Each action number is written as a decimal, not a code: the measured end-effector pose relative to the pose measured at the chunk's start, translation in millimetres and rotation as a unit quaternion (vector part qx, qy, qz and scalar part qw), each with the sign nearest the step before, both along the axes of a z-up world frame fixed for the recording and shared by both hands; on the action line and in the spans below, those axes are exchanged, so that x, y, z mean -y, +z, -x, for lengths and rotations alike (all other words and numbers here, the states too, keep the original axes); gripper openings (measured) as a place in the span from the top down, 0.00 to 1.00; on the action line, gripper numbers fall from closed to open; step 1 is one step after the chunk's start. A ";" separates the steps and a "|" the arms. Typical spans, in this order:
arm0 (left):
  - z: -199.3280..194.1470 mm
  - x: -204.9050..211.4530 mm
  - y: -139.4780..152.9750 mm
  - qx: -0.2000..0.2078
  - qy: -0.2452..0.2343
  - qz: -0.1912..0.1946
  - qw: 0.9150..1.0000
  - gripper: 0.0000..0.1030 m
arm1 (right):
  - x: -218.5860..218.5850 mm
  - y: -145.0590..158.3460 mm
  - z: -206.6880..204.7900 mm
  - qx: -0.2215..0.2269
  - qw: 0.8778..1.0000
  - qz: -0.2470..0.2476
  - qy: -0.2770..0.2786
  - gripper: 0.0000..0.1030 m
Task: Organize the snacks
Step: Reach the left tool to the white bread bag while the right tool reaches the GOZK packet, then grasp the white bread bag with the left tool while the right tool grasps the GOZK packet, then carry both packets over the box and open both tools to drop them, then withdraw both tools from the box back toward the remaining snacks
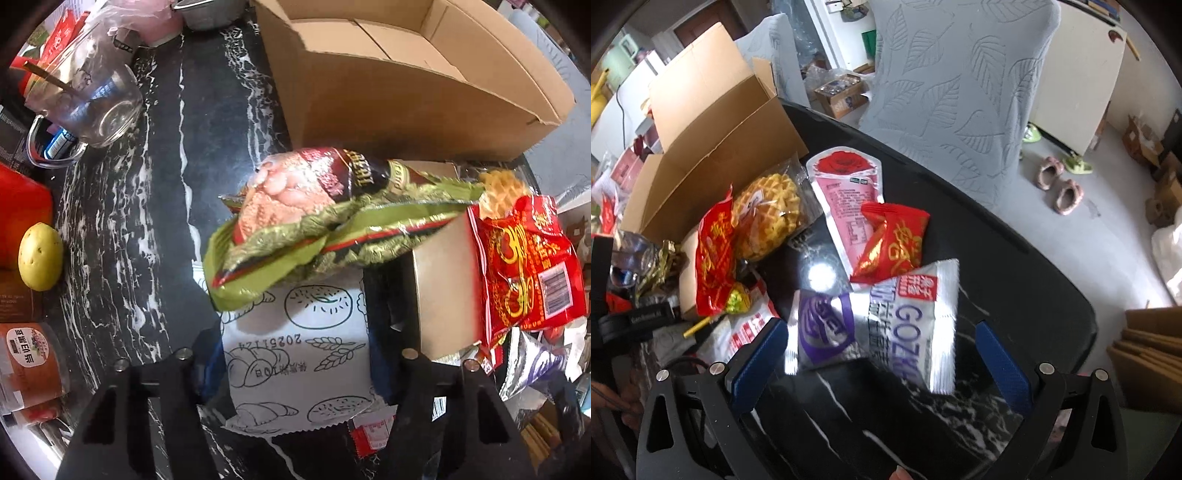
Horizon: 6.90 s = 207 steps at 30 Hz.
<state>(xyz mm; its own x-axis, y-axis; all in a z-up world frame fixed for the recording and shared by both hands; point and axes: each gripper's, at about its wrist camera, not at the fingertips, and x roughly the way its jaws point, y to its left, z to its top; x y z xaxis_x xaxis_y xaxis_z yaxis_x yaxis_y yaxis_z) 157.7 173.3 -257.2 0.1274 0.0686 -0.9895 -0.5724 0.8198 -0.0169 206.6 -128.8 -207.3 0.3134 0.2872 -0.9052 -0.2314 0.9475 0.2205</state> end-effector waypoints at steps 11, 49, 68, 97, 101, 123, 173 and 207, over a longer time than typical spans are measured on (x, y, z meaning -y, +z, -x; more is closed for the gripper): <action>27.9 32.3 9.4 -0.016 -0.027 0.031 0.999 0.45 | -13.8 -12.3 -3.1 0.004 0.999 -0.016 0.035 0.23; 113.4 132.8 172.1 0.128 -0.142 0.009 0.982 0.46 | 47.2 70.4 123.3 0.056 0.995 -0.077 0.022 0.75; 96.2 158.4 238.6 0.229 -0.206 0.004 0.951 0.46 | 59.8 134.1 138.2 0.122 0.985 -0.122 0.006 0.75; -63.9 28.3 252.0 0.265 -0.124 -0.042 0.955 0.46 | -86.4 157.0 -50.2 0.168 0.971 -0.122 0.118 0.75; -92.7 8.0 235.2 0.249 -0.107 -0.043 0.962 0.46 | -115.4 144.5 -81.8 0.166 0.969 -0.114 0.143 0.75; -175.3 -65.5 167.3 0.193 -0.073 -0.065 0.976 0.46 | -230.1 70.8 -180.4 0.116 0.966 -0.078 0.215 0.74; -39.8 15.9 309.2 0.280 -0.081 -0.135 0.947 0.46 | -145.8 218.5 -48.7 0.247 0.948 -0.074 0.188 0.55; 71.0 84.9 272.1 0.230 -0.139 -0.097 0.958 0.46 | -61.4 198.1 92.9 0.222 0.965 -0.050 0.133 0.44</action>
